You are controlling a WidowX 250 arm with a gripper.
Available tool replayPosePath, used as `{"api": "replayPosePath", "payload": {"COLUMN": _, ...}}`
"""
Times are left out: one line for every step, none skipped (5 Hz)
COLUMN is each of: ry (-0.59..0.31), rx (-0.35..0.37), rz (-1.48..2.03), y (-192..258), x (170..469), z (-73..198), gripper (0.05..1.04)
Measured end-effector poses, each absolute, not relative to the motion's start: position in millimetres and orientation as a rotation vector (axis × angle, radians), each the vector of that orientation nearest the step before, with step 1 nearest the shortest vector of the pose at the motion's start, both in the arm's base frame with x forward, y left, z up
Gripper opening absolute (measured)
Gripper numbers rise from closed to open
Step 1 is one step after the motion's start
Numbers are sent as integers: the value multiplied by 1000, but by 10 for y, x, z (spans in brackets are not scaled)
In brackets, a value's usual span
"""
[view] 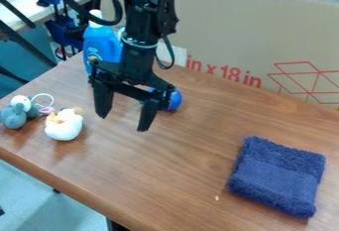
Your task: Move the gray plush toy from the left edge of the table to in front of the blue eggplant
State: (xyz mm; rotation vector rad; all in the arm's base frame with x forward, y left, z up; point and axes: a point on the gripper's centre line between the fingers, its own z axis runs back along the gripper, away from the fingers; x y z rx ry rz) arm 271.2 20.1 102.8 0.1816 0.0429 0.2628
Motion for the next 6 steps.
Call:
{"api": "replayPosePath", "payload": {"ry": 66, "rx": 183, "rz": 259, "y": 223, "x": 2686, "z": 959, "gripper": 1001}}
{"api": "replayPosePath", "payload": {"ry": 44, "rx": 158, "rz": 213, "y": 561, "x": 2606, "z": 973, "gripper": 1001}}
{"api": "replayPosePath", "payload": {"ry": 63, "rx": 85, "rz": 207, "y": 998, "x": 2443, "z": 994, "gripper": 1001}}
{"api": "replayPosePath", "payload": {"ry": 35, "rx": 48, "rz": 219, "y": 1356, "x": 2326, "z": 1023, "gripper": 1001}}
{"api": "replayPosePath", "payload": {"ry": 40, "rx": 19, "rz": 291, "y": 1632, "x": 2191, "z": 946, "gripper": 1001}}
{"api": "replayPosePath", "payload": {"ry": 54, "rx": 36, "rz": 337, "y": 1886, "x": 2078, "z": 981, "gripper": 1001}}
